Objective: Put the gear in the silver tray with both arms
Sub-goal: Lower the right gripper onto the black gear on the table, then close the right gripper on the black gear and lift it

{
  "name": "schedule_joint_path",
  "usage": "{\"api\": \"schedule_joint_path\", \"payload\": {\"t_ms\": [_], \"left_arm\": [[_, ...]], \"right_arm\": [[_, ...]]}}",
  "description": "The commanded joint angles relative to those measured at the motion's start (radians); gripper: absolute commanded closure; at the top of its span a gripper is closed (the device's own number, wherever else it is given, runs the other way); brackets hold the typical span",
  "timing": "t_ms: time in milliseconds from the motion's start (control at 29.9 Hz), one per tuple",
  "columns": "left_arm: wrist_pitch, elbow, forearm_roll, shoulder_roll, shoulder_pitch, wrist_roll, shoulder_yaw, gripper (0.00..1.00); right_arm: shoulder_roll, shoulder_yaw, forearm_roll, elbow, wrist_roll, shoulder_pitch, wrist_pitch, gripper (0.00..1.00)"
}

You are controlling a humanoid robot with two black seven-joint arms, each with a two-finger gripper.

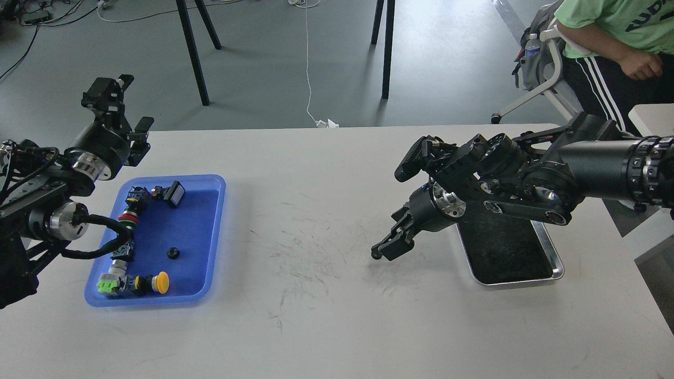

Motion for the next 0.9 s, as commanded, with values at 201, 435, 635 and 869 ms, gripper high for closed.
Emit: {"api": "schedule_joint_path", "payload": {"t_ms": [201, 435, 635, 869], "left_arm": [[-0.016, 0.018, -0.018, -0.007, 0.001, 0.000, -0.009, 0.02], [-0.019, 0.018, -0.021, -0.007, 0.002, 0.000, -0.026, 0.02], [-0.019, 0.018, -0.021, -0.004, 0.002, 0.000, -0.027, 0.02], [-0.019, 0.018, -0.021, -0.004, 0.007, 0.000, -0.027, 0.02]], "right_arm": [[0.088, -0.063, -0.023, -0.078, 0.000, -0.019, 0.000, 0.12], [0.165, -0.078, -0.023, -0.113, 0.000, -0.018, 0.000, 0.13], [0.179, -0.101, -0.023, -0.122, 0.000, -0.022, 0.000, 0.13], [0.179, -0.109, -0.023, -0.124, 0.000, -0.025, 0.002, 0.22]]}}
